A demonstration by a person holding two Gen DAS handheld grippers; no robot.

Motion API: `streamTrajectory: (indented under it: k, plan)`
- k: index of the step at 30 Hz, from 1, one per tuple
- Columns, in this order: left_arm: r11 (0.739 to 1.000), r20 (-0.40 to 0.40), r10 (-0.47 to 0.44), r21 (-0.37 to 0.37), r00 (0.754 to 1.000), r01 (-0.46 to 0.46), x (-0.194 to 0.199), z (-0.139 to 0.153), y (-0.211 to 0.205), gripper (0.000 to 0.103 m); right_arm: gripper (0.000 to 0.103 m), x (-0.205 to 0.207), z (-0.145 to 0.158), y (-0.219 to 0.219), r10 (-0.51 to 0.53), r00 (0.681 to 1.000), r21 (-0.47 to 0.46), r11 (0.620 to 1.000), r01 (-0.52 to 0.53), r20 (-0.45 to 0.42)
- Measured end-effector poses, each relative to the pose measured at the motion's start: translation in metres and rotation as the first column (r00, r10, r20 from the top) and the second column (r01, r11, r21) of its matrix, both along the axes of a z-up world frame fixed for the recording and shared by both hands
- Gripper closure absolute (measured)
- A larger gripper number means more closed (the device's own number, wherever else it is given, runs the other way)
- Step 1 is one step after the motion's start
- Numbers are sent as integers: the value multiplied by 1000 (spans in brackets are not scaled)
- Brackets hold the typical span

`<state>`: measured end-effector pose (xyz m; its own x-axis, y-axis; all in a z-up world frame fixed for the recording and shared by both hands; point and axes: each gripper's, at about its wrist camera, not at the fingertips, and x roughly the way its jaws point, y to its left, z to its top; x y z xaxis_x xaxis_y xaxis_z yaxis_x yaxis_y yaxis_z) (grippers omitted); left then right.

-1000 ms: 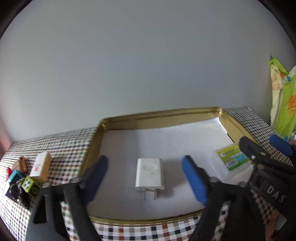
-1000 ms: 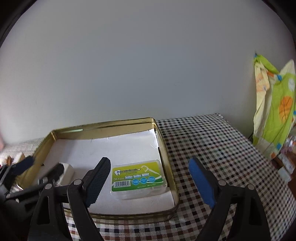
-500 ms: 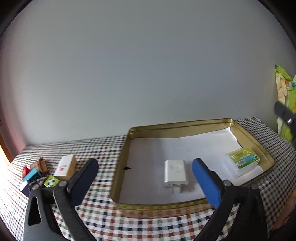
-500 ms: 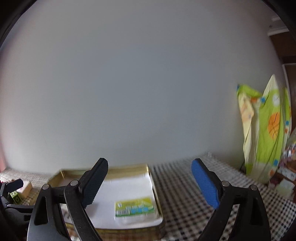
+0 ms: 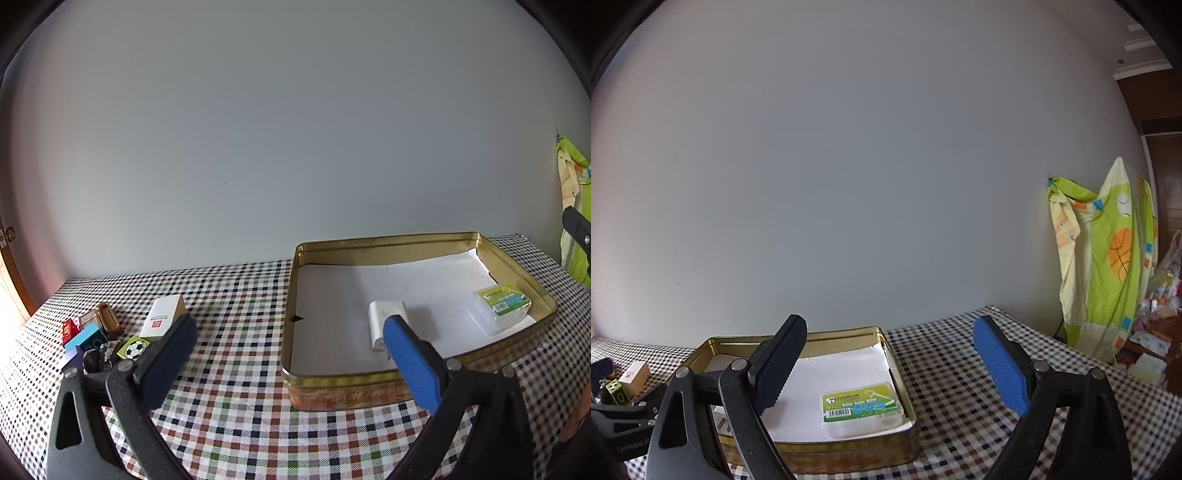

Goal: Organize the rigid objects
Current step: 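Move both open grippers back toward the remaining blocks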

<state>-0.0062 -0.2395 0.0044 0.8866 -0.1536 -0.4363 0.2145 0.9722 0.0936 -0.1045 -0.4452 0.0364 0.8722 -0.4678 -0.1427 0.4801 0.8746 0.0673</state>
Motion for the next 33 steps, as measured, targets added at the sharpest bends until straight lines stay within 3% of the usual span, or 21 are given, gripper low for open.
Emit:
streamTrajectory:
  k: [10, 22, 33]
  plan:
    - [998, -54, 29, -53, 998, -32, 6, -2, 28, 1, 10, -11, 4, 31, -2, 1000, -61, 998, 3, 20]
    - [999, -46, 41, -34, 998, -43, 3, 0, 61, 1, 10, -5, 1, 68, 44, 999, -79, 996, -46, -26]
    - [996, -22, 84, 2, 996, -84, 5, 1, 102, 1, 10, 14, -6, 124, 182, 980, 8, 983, -182, -80]
